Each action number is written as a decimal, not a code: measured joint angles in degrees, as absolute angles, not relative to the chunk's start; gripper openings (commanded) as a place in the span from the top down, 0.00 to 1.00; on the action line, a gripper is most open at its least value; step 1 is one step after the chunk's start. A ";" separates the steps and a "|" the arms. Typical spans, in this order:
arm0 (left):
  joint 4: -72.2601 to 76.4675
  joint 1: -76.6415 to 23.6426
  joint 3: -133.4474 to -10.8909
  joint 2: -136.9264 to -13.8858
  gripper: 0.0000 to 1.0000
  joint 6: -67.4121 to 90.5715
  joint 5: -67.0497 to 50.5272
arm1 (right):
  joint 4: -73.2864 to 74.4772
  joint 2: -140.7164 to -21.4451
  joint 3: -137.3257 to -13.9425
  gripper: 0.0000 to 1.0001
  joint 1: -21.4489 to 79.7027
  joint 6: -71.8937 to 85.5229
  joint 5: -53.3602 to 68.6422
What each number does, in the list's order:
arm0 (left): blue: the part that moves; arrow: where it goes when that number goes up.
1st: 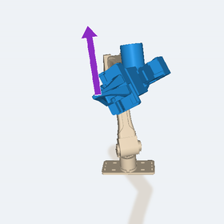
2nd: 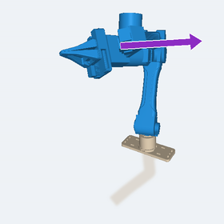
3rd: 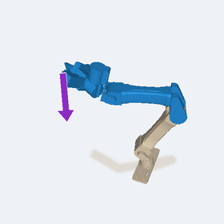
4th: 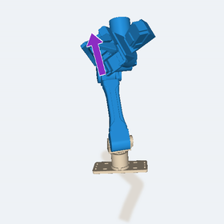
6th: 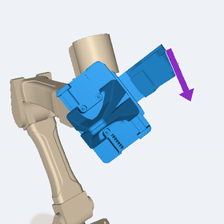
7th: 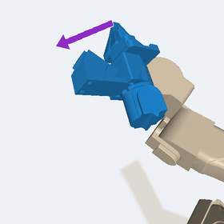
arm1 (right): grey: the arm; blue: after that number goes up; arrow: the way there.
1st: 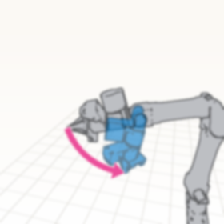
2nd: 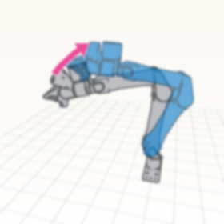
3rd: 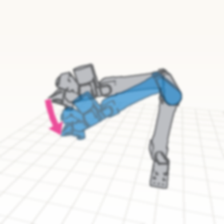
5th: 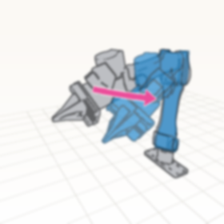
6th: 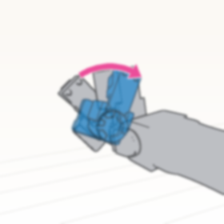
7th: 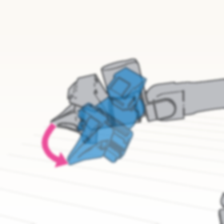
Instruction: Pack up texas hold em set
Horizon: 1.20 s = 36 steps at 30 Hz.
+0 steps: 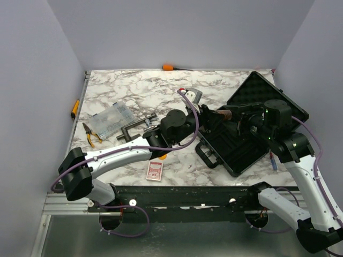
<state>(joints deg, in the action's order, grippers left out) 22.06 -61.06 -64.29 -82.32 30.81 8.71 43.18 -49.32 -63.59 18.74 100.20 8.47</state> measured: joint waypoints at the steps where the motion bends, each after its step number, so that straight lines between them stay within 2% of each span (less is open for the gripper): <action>1: 22.24 -61.17 -64.29 -82.37 1.00 30.79 8.86 | 43.18 -49.30 -63.59 0.35 18.74 100.33 8.51; 12: 23.81 -62.17 -64.60 -82.65 1.00 30.57 10.00 | 43.13 -48.73 -63.59 0.38 18.74 101.97 9.08; 20: 24.99 -62.78 -64.60 -82.87 1.00 30.59 10.59 | 43.16 -48.86 -63.57 0.44 18.74 102.24 9.78; 31: 25.74 -63.02 -64.60 -82.91 1.00 30.59 11.49 | 43.09 -48.86 -63.24 0.69 18.74 102.61 9.96; 36: 26.24 -63.11 -64.20 -82.91 1.00 30.68 11.60 | 43.16 -48.86 -63.24 0.87 18.74 102.48 9.89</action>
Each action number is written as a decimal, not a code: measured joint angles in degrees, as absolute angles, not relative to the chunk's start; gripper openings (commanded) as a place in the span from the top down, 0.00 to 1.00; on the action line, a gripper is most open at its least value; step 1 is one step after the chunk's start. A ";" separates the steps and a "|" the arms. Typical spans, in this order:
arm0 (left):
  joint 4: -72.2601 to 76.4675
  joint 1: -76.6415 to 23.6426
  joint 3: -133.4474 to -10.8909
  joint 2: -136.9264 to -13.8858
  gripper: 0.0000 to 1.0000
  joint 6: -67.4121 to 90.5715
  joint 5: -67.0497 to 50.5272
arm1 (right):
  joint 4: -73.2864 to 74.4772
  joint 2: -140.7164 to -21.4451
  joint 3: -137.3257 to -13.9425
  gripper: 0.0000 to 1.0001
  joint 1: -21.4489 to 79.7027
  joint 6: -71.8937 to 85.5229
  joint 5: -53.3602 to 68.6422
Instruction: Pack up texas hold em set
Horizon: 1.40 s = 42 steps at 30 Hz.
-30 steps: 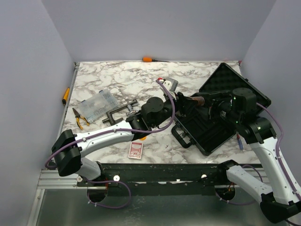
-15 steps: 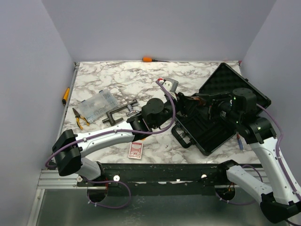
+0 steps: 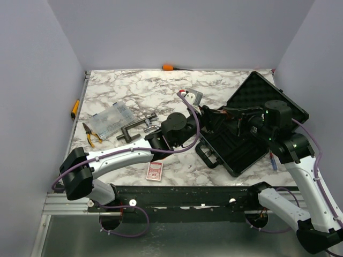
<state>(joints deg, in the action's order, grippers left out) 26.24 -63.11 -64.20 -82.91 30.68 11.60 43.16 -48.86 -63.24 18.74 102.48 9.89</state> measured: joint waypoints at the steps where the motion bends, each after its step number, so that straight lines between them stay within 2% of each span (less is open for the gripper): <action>1: 26.50 -63.13 -64.01 -82.91 0.98 30.72 11.60 | 43.16 -48.86 -63.24 0.90 18.74 102.39 9.87; 4: 27.44 -63.13 -63.09 -82.67 0.86 30.89 11.60 | 43.18 -49.10 -63.24 0.98 18.74 101.86 9.85; 8: 28.36 -63.11 -61.71 -82.13 0.71 31.09 11.55 | 43.24 -49.50 -63.24 0.99 18.85 100.71 10.22; 13: 29.21 -63.11 -59.64 -80.66 0.37 31.29 11.11 | 43.29 -49.76 -63.24 1.00 19.20 99.35 11.49; 15: 29.32 -63.13 -58.92 -79.85 0.26 31.59 10.17 | 43.29 -49.78 -63.24 0.99 19.11 99.15 11.09; 17: 29.54 -63.42 -58.00 -78.56 0.21 31.73 9.39 | 43.29 -49.93 -63.24 0.99 19.00 98.91 10.28; 23: 30.48 -63.51 -55.11 -75.31 0.14 32.18 8.75 | 43.31 -50.00 -63.24 0.99 18.74 98.17 8.80; 32: 29.19 -63.51 -47.51 -68.18 0.13 32.23 8.62 | 43.66 -50.39 -63.44 0.99 18.74 95.61 6.74; 37: 23.62 -63.51 -43.51 -61.30 0.13 31.68 9.96 | 45.41 -51.48 -64.31 0.99 18.74 92.38 5.41; 42: 11.81 -62.59 -43.00 -55.83 0.13 31.42 12.40 | 47.33 -53.76 -65.63 0.99 18.74 88.16 4.38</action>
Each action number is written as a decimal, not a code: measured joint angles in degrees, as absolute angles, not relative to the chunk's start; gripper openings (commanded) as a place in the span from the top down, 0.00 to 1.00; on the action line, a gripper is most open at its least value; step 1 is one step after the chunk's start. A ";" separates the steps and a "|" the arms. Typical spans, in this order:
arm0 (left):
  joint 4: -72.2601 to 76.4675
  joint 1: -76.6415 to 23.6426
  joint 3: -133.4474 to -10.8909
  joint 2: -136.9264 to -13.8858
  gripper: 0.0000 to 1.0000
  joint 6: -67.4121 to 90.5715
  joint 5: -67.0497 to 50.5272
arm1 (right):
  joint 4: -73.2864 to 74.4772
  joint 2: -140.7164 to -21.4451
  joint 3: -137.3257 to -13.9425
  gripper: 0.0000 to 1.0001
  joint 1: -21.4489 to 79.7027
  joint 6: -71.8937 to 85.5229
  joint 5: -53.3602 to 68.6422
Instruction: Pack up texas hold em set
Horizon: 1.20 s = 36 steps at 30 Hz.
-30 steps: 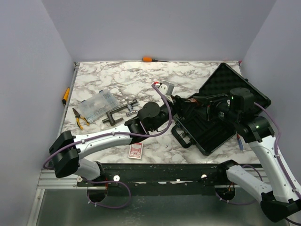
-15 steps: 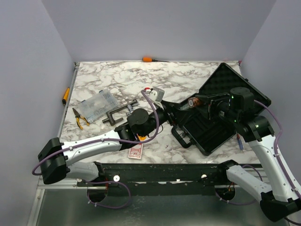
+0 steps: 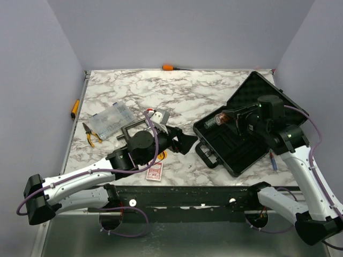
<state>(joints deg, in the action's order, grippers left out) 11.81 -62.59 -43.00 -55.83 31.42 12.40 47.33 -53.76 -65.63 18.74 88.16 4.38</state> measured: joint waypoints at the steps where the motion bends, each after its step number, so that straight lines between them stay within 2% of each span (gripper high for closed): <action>1: 9.45 -62.28 -43.00 -55.07 0.11 31.42 12.78 | 47.66 -54.26 -65.91 0.99 18.74 87.31 4.14; 3: 4.84 -61.54 -43.00 -53.74 0.02 31.46 13.61 | 48.29 -55.22 -66.32 0.99 18.74 85.76 3.70; 4: 2.37 -61.12 -43.00 -53.08 0.01 31.53 14.22 | 48.62 -55.57 -66.46 0.99 18.74 85.01 3.49; 13: -16.75 -53.80 -42.98 -49.58 0.01 33.32 17.15 | 51.64 -60.62 -68.69 1.00 18.74 79.15 1.87; 26: -21.15 -52.45 -41.21 -37.04 0.02 27.59 17.32 | 52.01 -65.45 -69.06 0.99 18.74 73.95 -0.64; 36: -31.90 -51.07 -40.40 -30.17 0.02 28.77 18.26 | 52.49 -71.00 -69.17 1.00 18.74 66.54 -4.45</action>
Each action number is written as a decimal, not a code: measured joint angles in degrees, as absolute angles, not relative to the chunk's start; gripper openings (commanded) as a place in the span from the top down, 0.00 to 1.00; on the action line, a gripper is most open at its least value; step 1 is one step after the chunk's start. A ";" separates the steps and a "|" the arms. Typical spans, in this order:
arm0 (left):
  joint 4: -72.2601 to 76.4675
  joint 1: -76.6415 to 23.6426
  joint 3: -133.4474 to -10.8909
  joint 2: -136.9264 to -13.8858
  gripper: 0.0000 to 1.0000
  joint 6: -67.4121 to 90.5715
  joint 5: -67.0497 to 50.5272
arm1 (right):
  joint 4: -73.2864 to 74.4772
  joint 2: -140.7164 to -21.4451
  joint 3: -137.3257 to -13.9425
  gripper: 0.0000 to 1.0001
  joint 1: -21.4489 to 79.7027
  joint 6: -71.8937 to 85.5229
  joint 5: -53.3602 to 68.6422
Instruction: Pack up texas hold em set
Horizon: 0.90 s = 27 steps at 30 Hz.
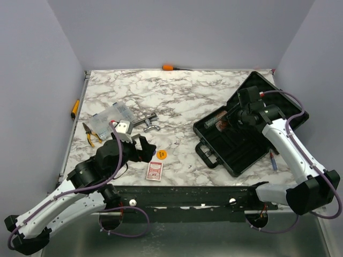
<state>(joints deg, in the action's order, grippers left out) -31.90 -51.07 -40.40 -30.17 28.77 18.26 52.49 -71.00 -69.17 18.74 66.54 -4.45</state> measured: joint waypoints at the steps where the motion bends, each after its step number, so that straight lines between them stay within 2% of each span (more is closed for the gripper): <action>1: -32.77 -51.05 -40.40 -29.47 0.02 28.67 18.81 | 52.58 -71.68 -69.30 0.99 18.74 65.65 -4.80; 8: -36.75 -51.00 -39.20 -24.69 0.02 28.21 23.14 | 52.80 -77.78 -71.50 0.99 18.17 60.12 -5.91; 14: -38.00 -50.94 -36.51 -21.50 0.02 28.67 25.23 | 52.73 -83.20 -72.05 0.99 13.67 56.38 -5.48; 27: -33.47 -50.94 -31.94 -23.05 0.02 26.13 25.10 | 50.41 -95.20 -74.11 0.99 10.48 52.38 -3.29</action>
